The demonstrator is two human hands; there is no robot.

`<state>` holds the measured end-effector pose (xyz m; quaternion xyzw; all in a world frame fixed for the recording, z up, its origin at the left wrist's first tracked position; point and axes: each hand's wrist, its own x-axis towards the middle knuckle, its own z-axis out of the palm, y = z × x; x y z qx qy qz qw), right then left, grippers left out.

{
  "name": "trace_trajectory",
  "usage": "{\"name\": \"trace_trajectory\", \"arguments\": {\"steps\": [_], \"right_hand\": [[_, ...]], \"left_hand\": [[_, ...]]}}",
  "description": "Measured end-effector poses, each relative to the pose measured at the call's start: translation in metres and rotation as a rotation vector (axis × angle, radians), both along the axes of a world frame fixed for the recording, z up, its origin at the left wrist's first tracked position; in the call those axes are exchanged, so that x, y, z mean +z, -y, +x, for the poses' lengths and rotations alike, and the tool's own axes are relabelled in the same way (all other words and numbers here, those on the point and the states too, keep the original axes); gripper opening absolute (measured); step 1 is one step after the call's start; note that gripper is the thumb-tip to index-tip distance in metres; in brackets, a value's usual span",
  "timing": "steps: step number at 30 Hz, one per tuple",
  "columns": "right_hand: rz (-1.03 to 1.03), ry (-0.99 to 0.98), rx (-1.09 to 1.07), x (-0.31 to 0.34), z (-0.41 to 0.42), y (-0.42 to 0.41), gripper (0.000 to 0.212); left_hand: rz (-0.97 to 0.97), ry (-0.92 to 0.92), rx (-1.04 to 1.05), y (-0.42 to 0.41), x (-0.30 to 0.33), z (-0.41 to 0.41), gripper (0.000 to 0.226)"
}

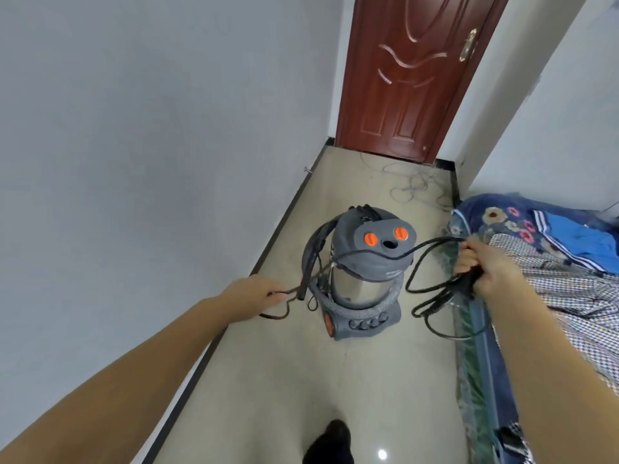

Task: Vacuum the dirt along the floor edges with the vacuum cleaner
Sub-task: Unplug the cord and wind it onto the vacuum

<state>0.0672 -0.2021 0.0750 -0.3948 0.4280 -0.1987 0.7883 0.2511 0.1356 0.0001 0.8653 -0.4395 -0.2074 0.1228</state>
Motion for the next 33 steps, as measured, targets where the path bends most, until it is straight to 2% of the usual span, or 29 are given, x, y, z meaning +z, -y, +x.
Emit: {"name": "trace_trajectory", "arguments": {"steps": [4, 6, 10, 16, 18, 20, 21, 23, 24, 25, 26, 27, 31, 33], "right_hand": [[-0.281, -0.095, 0.251, -0.006, 0.072, -0.006, 0.034], [-0.412, -0.111, 0.463, -0.01, 0.098, -0.016, 0.031], [-0.964, -0.328, 0.92, -0.018, 0.129, -0.021, 0.035], [-1.106, -0.334, 1.067, -0.011, 0.16, -0.005, 0.04], [-1.071, -0.358, 1.069, -0.012, 0.167, 0.003, 0.043], [-0.839, -0.337, 1.054, -0.015, 0.175, 0.01, 0.04], [-0.696, -0.304, 1.043, -0.014, 0.18, 0.013, 0.038], [-0.533, -0.215, 1.004, -0.009, 0.19, 0.02, 0.036], [-0.489, -0.166, 0.961, -0.004, 0.194, 0.026, 0.035], [-0.45, -0.122, 0.908, 0.001, 0.198, 0.035, 0.033], [-0.406, -0.085, 0.847, 0.005, 0.2, 0.045, 0.031], [-0.37, -0.063, 0.793, 0.008, 0.201, 0.056, 0.029], [-0.279, -0.097, 0.595, 0.005, 0.199, 0.098, 0.029], [-0.266, -0.15, 0.528, -0.004, 0.205, 0.106, 0.029]], "left_hand": [[0.252, 0.228, -0.413, 0.095, 0.025, -0.005, 0.036], [0.259, 0.273, -0.521, 0.139, 0.039, -0.007, 0.033], [0.062, 0.269, -0.425, 0.19, 0.058, 0.023, 0.032], [-0.333, 0.377, -0.245, 0.194, 0.037, 0.043, 0.029], [-0.483, 0.53, -0.13, 0.192, 0.027, 0.058, 0.031], [-0.614, 0.518, 0.011, 0.193, 0.022, 0.075, 0.026], [-0.639, 0.418, 0.094, 0.195, 0.022, 0.083, 0.029], [-0.642, 0.01, 0.277, 0.199, 0.022, 0.1, 0.054], [-0.646, -0.212, 0.369, 0.199, 0.022, 0.111, 0.057], [-0.656, -0.392, 0.438, 0.197, 0.022, 0.124, 0.047], [-0.641, -0.483, 0.483, 0.192, 0.021, 0.143, 0.032], [-0.598, -0.501, 0.493, 0.184, 0.019, 0.162, 0.022], [-0.488, -0.535, 0.497, 0.148, 0.023, 0.246, 0.02], [-0.365, -0.525, 0.419, 0.138, 0.023, 0.281, 0.017]]}}
